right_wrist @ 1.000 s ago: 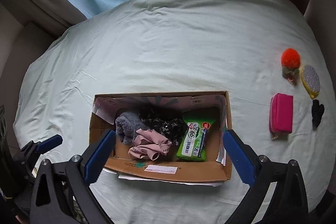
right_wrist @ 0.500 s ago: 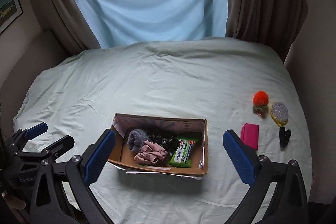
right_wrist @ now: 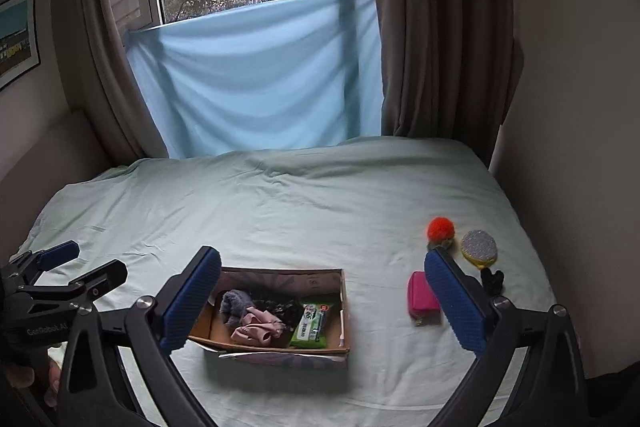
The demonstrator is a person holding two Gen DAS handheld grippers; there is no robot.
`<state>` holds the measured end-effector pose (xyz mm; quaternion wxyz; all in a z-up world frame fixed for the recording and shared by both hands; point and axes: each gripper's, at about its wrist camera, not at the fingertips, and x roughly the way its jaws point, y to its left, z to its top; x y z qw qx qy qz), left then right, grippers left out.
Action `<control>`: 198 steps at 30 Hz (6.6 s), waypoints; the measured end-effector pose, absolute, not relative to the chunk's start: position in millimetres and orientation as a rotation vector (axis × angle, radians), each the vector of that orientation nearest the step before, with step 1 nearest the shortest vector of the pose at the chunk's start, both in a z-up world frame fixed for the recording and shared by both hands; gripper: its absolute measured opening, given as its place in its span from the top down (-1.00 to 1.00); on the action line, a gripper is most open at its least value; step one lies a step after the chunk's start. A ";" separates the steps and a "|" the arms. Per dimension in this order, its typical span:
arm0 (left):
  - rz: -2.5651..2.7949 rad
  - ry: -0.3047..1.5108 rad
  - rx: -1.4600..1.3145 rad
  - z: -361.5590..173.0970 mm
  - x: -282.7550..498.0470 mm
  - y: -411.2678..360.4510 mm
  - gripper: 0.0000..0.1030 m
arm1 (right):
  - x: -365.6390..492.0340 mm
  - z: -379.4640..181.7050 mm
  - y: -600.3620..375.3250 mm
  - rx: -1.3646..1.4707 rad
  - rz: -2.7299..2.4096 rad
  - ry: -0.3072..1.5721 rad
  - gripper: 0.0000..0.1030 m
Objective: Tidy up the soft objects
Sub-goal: 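Withdraw both grippers from the box, then grasp the pink pouch with the left gripper while the right grasps the black scrunchie, then lift and carry the pink pouch with the left gripper while the right carries the scrunchie to the box, then open the left gripper over the box while the right releases the scrunchie into it, then withdraw both grippers and move them toward the pom-pom and sponge brush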
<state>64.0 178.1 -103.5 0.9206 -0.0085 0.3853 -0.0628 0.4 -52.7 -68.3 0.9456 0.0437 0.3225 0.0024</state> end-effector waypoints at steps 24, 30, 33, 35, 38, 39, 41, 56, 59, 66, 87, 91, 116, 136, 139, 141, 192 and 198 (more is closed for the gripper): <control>-0.195 0.788 0.093 -188.2 97.1 -93.9 -0.99 | 8.8 -142.5 -310.9 0.092 -0.188 0.714 -0.97; -0.233 0.807 0.066 -267.6 124.6 -152.0 -0.99 | 34.7 -214.3 -360.5 0.088 -0.178 0.738 -0.97; -0.220 0.807 0.072 -308.6 138.5 -170.7 -0.99 | 49.7 -255.7 -374.0 0.079 -0.165 0.760 -0.97; -0.203 0.812 0.080 -338.1 148.8 -180.0 -0.99 | 58.5 -283.5 -380.3 0.077 -0.154 0.772 -0.97; -0.191 0.840 0.064 -381.9 166.8 -190.2 -0.99 | 72.7 -321.7 -388.1 0.075 -0.151 0.795 -0.95; -0.190 0.846 0.059 -394.4 171.9 -192.9 -0.99 | 78.0 -334.6 -389.7 0.070 -0.158 0.807 -0.93; -0.179 0.862 0.072 -416.7 181.7 -199.0 -0.99 | 88.7 -358.3 -393.4 0.074 -0.161 0.825 -0.90; -0.175 0.978 0.076 -490.1 234.0 -219.8 -0.39 | 143.0 -440.0 -403.9 0.100 -0.185 0.944 -0.26; -0.155 0.983 0.077 -494.3 239.2 -220.9 -0.30 | 143.9 -445.3 -407.1 0.094 -0.200 0.959 -0.03; -0.150 0.992 0.053 -489.2 239.7 -215.6 -0.04 | 140.2 -442.3 -405.9 0.055 -0.204 0.962 0.46; -0.202 0.946 0.033 -340.7 202.4 -197.9 0.02 | 107.7 -308.4 -385.2 0.104 -0.237 0.889 0.48; -0.201 0.938 0.009 -293.5 188.3 -179.3 0.02 | 93.8 -257.0 -370.0 0.122 -0.237 0.865 0.48; -0.028 0.877 -0.083 -159.8 126.7 93.1 0.02 | 58.8 -117.5 -92.8 0.080 0.138 0.811 0.48; -0.007 1.077 -0.089 -266.1 168.8 225.0 0.02 | 130.0 -215.5 45.7 0.044 0.166 1.065 0.49; 0.014 1.116 -0.104 -284.4 179.1 229.8 0.02 | 148.2 -241.4 42.8 0.127 0.174 1.158 0.48; 0.023 1.137 -0.105 -294.0 187.0 230.2 0.02 | 156.5 -252.4 40.8 0.143 0.173 1.199 0.48; -0.003 1.112 -0.035 -257.1 169.6 226.1 -1.00 | 155.3 -226.8 18.3 0.133 0.182 1.164 -0.99; -0.024 1.040 -0.040 -211.8 152.5 224.3 -1.00 | 121.9 -177.3 7.8 0.102 0.144 1.045 -0.99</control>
